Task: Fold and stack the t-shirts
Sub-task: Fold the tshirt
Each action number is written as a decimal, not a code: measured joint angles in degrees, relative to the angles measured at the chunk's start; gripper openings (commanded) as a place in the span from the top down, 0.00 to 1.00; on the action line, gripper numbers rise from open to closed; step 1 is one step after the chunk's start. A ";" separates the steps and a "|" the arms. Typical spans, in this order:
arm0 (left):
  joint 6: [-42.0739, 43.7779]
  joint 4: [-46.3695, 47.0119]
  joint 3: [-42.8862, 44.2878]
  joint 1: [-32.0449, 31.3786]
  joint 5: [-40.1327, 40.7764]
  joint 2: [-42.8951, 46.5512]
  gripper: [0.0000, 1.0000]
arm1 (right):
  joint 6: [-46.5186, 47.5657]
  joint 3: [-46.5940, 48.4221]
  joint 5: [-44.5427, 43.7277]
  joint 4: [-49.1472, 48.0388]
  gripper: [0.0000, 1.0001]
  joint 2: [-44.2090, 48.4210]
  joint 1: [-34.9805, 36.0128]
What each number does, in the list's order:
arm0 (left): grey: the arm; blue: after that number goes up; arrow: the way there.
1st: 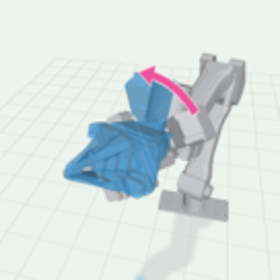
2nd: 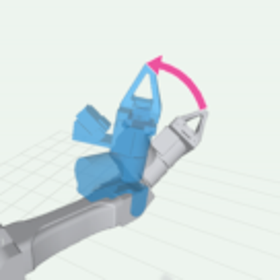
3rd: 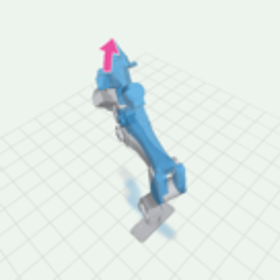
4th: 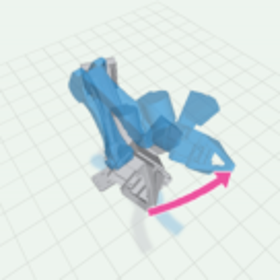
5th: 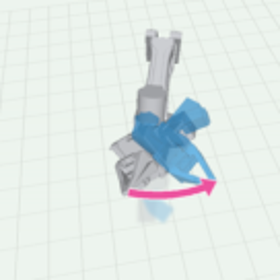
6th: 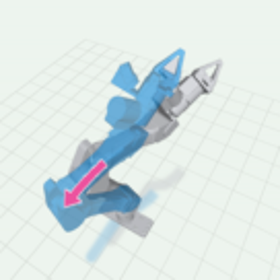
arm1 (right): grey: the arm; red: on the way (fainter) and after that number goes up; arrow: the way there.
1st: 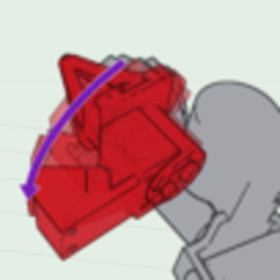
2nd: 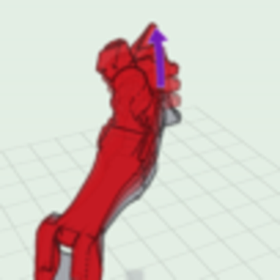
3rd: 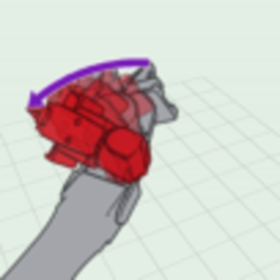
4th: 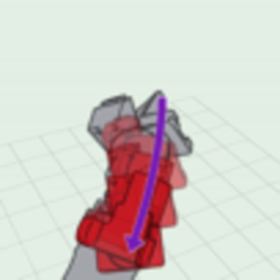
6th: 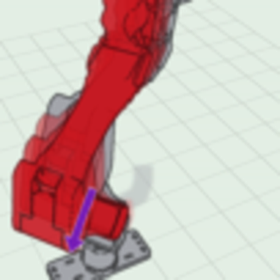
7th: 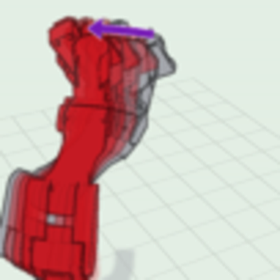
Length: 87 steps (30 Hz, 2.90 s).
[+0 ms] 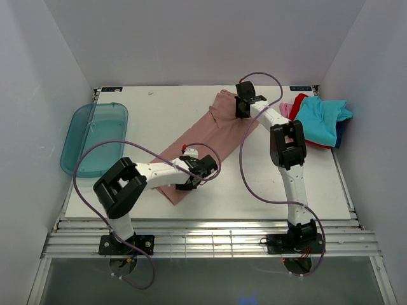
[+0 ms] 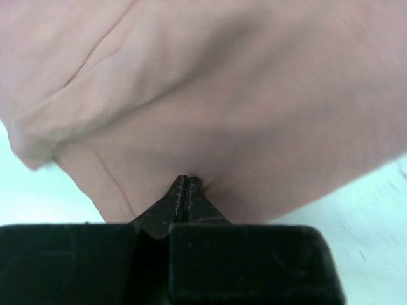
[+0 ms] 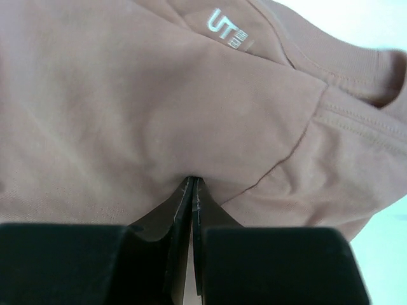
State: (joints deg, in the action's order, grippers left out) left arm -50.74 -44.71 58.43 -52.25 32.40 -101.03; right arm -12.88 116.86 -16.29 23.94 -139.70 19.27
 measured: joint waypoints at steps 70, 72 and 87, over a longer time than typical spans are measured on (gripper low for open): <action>-6.16 1.60 -23.98 -10.78 -16.85 37.55 0.16 | -32.37 -75.52 7.45 8.41 0.30 67.04 47.56; -6.16 3.45 -24.92 -10.78 -17.09 37.75 0.16 | -33.44 -75.54 7.41 7.89 0.32 66.12 48.72; -6.51 12.17 -27.80 -10.75 -17.05 35.36 0.18 | -36.52 -80.02 5.44 4.15 0.39 65.29 49.81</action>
State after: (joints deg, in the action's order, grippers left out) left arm -57.25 -32.53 30.63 -63.00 15.35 -65.67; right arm -49.41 36.84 -10.85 28.10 -74.41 69.08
